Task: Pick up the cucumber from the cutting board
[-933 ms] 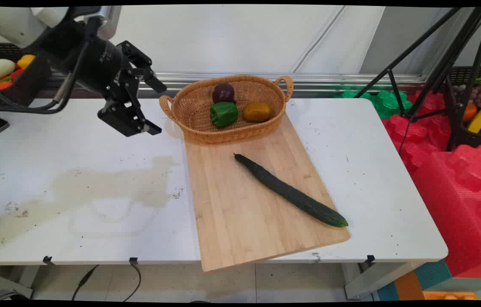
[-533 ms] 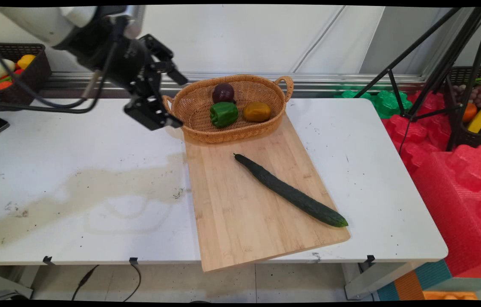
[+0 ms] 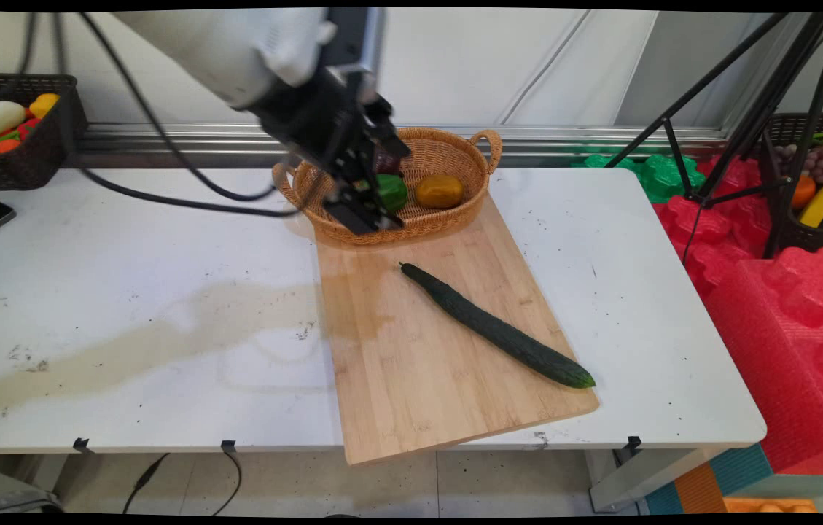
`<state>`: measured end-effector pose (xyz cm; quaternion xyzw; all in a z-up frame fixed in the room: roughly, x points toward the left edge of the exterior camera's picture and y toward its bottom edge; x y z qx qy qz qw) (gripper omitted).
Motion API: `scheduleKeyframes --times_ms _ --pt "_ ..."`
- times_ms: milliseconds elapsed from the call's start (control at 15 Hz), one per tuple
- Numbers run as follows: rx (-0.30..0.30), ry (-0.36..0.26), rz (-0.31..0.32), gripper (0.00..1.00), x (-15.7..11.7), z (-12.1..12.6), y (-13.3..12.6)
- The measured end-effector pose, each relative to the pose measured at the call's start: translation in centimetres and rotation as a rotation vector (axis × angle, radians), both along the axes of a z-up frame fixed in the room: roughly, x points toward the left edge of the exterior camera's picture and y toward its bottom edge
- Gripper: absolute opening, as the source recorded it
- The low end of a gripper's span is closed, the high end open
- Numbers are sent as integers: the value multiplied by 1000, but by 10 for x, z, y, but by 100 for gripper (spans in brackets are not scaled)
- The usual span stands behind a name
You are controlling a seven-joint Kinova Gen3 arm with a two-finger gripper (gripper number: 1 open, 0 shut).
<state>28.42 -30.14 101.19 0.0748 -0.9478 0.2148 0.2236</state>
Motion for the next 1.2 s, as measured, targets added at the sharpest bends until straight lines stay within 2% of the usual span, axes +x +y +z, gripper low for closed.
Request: scheduleKeyframes --times_ms 333,600,1200 --pt "35 -70 -79 100 -44 -45 -33" --pt "70 -108 -151 100 -67 -80 -53" --pt "123 -141 -293 100 -103 -153 -93"
